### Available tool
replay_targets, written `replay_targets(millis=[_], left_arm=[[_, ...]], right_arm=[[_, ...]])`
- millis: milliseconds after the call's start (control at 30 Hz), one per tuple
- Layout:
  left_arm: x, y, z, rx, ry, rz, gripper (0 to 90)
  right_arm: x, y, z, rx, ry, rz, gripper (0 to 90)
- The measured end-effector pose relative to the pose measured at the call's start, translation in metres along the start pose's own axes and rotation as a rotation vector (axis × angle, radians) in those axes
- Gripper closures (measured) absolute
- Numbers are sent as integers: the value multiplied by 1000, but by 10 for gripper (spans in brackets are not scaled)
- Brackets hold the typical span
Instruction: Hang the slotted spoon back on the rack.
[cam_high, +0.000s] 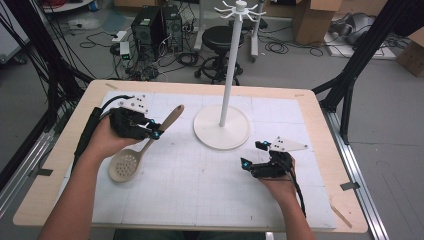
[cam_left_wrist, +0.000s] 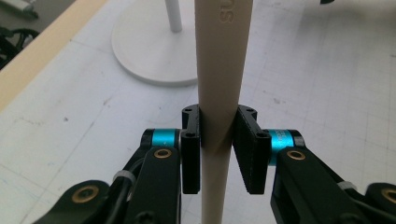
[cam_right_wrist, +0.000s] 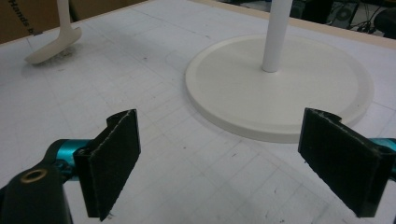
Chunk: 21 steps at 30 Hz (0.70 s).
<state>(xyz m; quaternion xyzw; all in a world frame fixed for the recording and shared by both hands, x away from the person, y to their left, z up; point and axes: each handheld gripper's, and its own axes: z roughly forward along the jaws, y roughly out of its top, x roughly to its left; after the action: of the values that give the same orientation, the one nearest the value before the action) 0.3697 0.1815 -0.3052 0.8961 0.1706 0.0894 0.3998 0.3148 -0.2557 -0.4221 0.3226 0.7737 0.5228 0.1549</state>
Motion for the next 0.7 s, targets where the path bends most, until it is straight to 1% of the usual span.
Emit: replay_targets(millis=[133,200,400,500,533,600,700], left_arm=[[3,8,-5,-26,-14,-1,734],[5,12,-6,-31,-23,-1,733],[11,22,-11,-49,-30,-4,734],[14,30,-13,-62,-37,-2,734],[14,33,-13,-73,-37,-4,734],[15,38,-15,-80,-30,6,734],[16,45,-15,-94,-34,0,734]], right_arm=[[0,0,0,0,2,-3,114],[0,0,0,0,2,-2,114],[0,0,0,1,2,2,114],[0,0,0,1,2,0,113],[-1,0,0,1,2,-1,114],[0,0,0,0,2,0,113],[0,0,0,0,2,1,114]])
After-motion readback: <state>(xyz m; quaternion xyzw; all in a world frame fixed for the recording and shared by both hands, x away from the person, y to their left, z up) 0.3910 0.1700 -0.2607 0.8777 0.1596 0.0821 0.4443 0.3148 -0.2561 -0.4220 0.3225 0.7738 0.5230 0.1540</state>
